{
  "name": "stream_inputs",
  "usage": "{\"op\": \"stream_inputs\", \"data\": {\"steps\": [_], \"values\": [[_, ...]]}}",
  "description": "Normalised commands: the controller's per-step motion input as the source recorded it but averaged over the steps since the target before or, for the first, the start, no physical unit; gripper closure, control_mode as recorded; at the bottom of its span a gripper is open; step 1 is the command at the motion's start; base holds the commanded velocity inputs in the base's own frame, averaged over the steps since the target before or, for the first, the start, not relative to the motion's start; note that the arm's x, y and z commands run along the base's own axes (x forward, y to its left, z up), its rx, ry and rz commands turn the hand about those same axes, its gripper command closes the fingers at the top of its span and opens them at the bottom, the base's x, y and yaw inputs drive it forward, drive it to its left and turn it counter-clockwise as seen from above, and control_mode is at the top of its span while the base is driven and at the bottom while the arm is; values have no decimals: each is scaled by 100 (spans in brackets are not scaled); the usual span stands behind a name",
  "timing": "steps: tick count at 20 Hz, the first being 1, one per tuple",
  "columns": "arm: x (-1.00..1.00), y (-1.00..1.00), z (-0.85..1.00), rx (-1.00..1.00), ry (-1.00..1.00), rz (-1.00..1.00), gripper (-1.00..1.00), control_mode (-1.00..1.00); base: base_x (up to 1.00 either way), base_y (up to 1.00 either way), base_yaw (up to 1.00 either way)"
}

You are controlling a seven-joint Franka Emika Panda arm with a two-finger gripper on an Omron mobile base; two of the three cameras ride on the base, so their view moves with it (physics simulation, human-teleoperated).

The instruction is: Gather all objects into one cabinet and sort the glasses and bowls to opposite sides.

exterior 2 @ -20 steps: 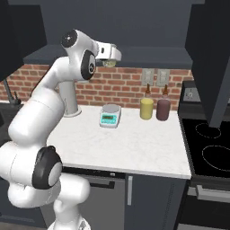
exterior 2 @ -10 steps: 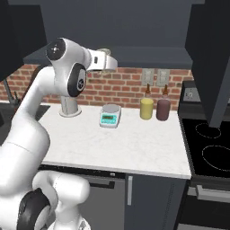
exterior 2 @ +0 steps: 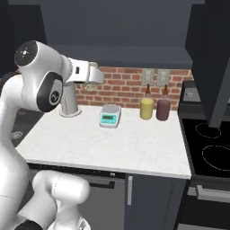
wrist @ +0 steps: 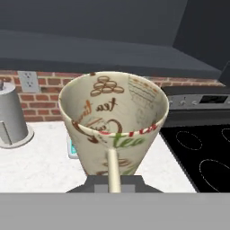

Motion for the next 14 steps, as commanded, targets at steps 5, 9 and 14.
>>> {"op": "stream_inputs", "data": {"steps": [5, 9, 14], "values": [[-99, 47, -46, 0, 0, 0, 100, -100, 0, 0, 0], [-69, 28, -47, 0, 2, 0, 100, -100, 0, 0, 0], [-62, 15, -24, 0, 3, 3, 100, 100, -20, 2, 1]]}}
